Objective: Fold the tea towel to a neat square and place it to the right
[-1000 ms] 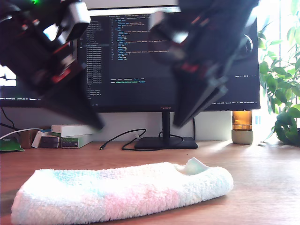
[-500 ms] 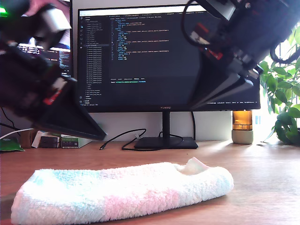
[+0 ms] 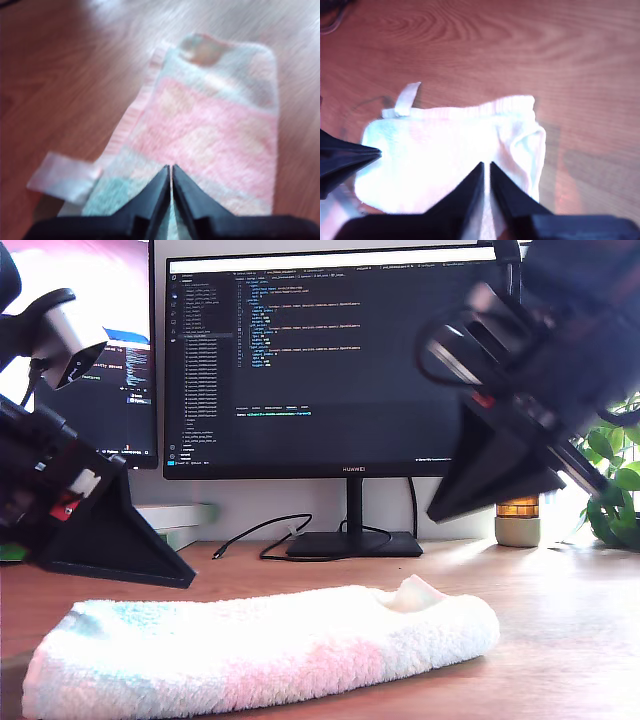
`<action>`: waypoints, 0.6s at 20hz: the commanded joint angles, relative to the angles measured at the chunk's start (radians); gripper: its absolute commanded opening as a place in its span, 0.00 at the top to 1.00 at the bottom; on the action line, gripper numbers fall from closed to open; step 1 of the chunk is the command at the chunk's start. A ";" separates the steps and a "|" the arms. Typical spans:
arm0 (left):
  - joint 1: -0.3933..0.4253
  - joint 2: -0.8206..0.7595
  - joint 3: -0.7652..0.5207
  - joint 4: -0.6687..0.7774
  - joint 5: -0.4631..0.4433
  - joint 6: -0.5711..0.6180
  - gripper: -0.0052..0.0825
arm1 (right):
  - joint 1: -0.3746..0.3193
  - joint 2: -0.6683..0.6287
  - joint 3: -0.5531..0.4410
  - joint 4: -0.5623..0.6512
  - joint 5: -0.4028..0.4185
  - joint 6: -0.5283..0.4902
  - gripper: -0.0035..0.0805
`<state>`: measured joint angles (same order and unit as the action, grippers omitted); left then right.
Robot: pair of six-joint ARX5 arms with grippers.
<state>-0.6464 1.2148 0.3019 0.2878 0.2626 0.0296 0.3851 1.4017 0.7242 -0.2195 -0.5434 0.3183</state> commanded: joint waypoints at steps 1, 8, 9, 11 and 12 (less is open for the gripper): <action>-0.003 0.035 -0.020 -0.004 -0.015 -0.004 0.96 | -0.002 0.044 0.017 0.006 -0.035 0.032 0.83; -0.003 0.140 -0.020 0.011 -0.017 -0.005 0.96 | -0.003 0.163 0.099 0.007 -0.074 0.107 0.76; -0.003 0.145 -0.020 0.010 -0.017 -0.004 0.96 | -0.007 0.173 0.106 0.007 -0.074 0.107 0.76; -0.003 0.147 -0.020 0.011 -0.016 -0.005 0.96 | -0.008 0.194 0.109 0.005 -0.072 0.111 0.76; -0.003 0.147 -0.020 0.010 -0.016 -0.005 0.96 | -0.010 0.208 0.109 0.002 -0.070 0.110 0.76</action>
<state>-0.6464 1.3392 0.3016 0.3038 0.2451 0.0284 0.3798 1.5826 0.8295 -0.2180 -0.6170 0.4229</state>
